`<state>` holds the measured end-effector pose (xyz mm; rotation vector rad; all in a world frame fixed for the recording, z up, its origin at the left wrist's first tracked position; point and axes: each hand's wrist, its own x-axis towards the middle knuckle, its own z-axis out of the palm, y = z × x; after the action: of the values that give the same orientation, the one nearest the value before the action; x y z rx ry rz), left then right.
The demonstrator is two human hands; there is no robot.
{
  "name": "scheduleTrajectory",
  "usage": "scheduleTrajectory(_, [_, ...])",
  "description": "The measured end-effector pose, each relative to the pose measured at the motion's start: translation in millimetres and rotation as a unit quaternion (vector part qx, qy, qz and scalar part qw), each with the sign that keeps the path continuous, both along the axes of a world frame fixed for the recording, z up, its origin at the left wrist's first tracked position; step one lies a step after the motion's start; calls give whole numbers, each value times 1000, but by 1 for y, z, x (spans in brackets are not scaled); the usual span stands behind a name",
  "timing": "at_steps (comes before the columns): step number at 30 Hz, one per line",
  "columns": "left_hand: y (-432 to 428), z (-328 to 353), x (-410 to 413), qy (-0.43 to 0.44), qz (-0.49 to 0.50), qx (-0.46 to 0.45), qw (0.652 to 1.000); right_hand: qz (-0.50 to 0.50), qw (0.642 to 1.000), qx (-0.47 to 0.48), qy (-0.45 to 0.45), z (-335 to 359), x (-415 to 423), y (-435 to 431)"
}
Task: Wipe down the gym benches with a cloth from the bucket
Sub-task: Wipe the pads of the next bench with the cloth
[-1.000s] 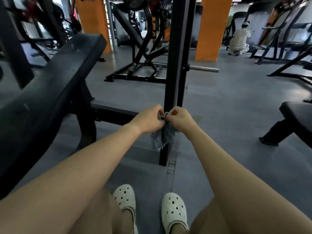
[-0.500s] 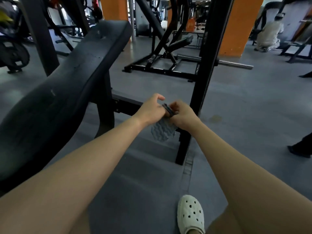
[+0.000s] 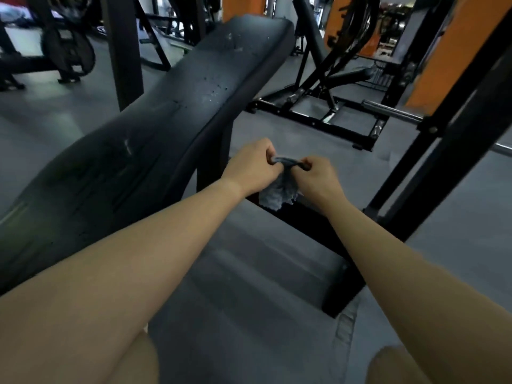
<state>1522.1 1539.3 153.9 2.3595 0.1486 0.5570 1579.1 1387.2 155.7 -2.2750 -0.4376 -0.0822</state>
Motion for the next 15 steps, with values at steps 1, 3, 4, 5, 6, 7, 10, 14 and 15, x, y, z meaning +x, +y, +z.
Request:
scheduleTrajectory(1, [4,9,2,-11,5,1,1000,-9,1000,25,12,8,5,9])
scheduleTrajectory(3, [12,30,6,-25,1,7,1000,-23,995,87,37,26,16,22])
scheduleTrajectory(4, [16,41,7,-34,-5,10,999,-24,992,114,46,36,21,28])
scheduleTrajectory(5, [21,53,7,-45,-13,10,999,-21,989,137,55,47,24,34])
scheduleTrajectory(6, [25,65,6,-56,-26,8,998,-17,985,161,59,59,25,39])
scheduleTrajectory(7, [28,76,5,-65,-41,7,997,-19,981,186,54,71,23,44])
scheduleTrajectory(10, [32,103,4,-88,-63,33,994,-28,963,262,48,103,11,54])
scheduleTrajectory(14, [35,122,12,-111,-51,18,992,1,935,346,80,120,-1,59])
scheduleTrajectory(15, [35,123,15,-110,-49,5,993,7,929,361,87,118,-1,57])
